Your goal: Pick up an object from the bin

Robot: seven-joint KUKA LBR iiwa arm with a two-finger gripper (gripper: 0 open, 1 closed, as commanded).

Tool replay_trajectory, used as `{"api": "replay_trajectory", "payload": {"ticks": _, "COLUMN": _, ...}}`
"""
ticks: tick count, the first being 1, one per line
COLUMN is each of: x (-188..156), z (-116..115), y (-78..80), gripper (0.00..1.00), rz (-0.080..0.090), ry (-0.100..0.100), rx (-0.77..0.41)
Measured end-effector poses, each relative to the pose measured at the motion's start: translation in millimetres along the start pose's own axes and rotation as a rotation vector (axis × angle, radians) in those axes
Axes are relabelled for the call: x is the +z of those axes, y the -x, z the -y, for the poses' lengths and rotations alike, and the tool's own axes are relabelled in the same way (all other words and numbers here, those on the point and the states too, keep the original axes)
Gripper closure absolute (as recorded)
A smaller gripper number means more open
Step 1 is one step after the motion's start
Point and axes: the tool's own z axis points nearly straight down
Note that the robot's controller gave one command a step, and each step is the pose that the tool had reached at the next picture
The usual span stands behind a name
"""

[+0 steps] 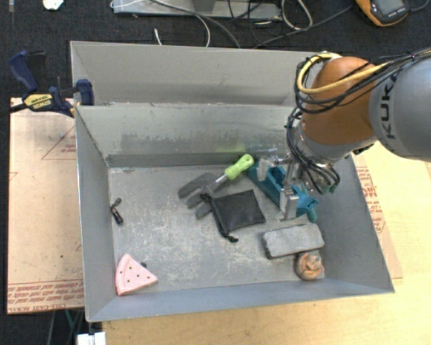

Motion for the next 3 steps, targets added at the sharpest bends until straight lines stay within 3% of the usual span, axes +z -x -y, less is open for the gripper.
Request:
{"api": "replay_trajectory", "payload": {"ticks": 1, "x": 12, "z": -55, "y": -2.8, "gripper": 0.0, "rz": 0.003, "ry": 0.006, "rx": 0.084}}
{"api": "replay_trajectory", "payload": {"ticks": 2, "x": -27, "z": -27, "y": 29.4, "gripper": 0.0, "rz": 0.004, "ry": 0.002, "rx": -0.128}}
{"api": "replay_trajectory", "payload": {"ticks": 3, "x": 13, "z": -39, "y": 35.0, "gripper": 0.0, "rz": 0.002, "ry": 0.008, "rx": 0.164}}
